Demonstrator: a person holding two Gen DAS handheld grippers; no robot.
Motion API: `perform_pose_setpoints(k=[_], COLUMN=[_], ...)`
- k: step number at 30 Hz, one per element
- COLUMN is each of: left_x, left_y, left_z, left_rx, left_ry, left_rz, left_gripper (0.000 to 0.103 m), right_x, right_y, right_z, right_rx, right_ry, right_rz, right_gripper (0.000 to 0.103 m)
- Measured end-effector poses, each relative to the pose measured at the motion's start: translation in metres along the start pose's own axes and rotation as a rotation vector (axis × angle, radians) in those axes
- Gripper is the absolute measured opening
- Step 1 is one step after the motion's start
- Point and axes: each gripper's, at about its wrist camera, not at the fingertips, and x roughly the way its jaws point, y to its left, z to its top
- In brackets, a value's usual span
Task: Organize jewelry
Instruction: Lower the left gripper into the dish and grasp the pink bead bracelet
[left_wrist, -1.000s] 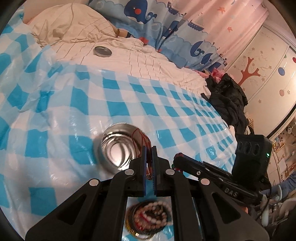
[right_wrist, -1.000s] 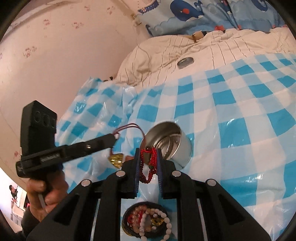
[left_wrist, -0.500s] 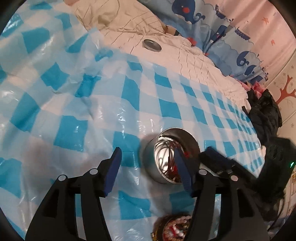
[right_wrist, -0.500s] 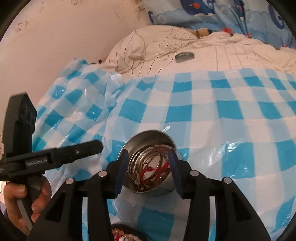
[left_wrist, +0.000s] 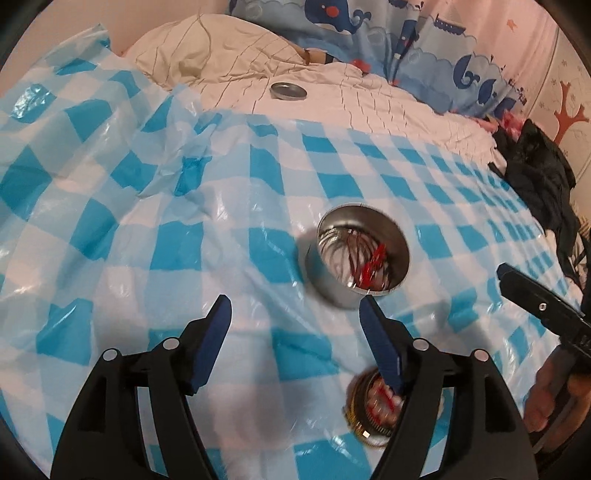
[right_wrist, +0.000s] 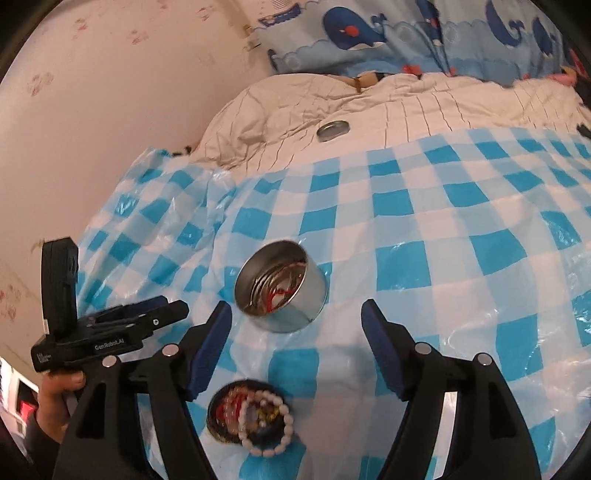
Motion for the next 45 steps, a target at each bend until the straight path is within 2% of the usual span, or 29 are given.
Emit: perform_pose_setpoints(k=[6, 8, 13, 17, 20, 22, 24, 27, 31, 38, 41, 43, 45], left_x=[-0.016, -0.014, -0.011, -0.014, -0.015, -0.014, -0.010, -0.002, 0.006, 0.008, 0.007, 0.009, 0.010], left_y=[0.006, 0.002, -0.013, -0.037, -0.075, -0.091, -0.101, -0.101, -0.101, -0.100, -0.101, -0.103, -0.105], left_z=[-0.027, -0.034, -0.037, -0.044, -0.062, -0.073, -0.080, -0.080, -0.085, -0.088, -0.088, -0.089, -0.091], left_rx=[-0.056, -0.042, 0.021, 0.158, 0.379, 0.469, 0.509, 0.483, 0.488, 0.486, 0.484, 0.490, 0.494], left_ry=[-0.010, 0.001, 0.009, 0.001, -0.016, -0.021, -0.014, 0.019, 0.049, 0.051, 0.064, 0.086, 0.095], left_rz=[-0.006, -0.010, -0.002, -0.070, -0.086, -0.078, -0.075, -0.094, -0.119, -0.150, -0.194, -0.218, -0.229], left_gripper=[0.072, 0.072, 0.072, 0.073, 0.074, 0.074, 0.074, 0.073, 0.068, 0.059, 0.043, 0.028, 0.024], right_x=[-0.009, -0.008, -0.001, -0.010, -0.023, -0.030, -0.032, -0.034, -0.036, -0.033, -0.030, -0.028, -0.027], right_y=[0.011, 0.015, 0.021, 0.013, -0.006, -0.021, -0.026, -0.026, -0.024, -0.015, -0.014, -0.013, -0.012], right_z=[-0.030, -0.041, -0.056, -0.053, -0.046, -0.042, -0.041, -0.042, -0.043, -0.045, -0.047, -0.047, -0.048], right_rx=[-0.058, -0.093, -0.152, -0.139, -0.064, -0.003, 0.017, 0.004, -0.007, -0.032, -0.037, -0.040, -0.043], right_ry=[0.053, 0.080, 0.146, 0.108, 0.064, 0.051, 0.054, 0.060, 0.060, 0.069, 0.077, 0.083, 0.087], right_rz=[-0.012, -0.029, -0.044, -0.098, -0.122, -0.107, -0.101, -0.102, -0.095, -0.083, -0.083, -0.083, -0.084], right_gripper=[0.073, 0.076, 0.076, 0.077, 0.079, 0.079, 0.079, 0.079, 0.079, 0.079, 0.079, 0.079, 0.079])
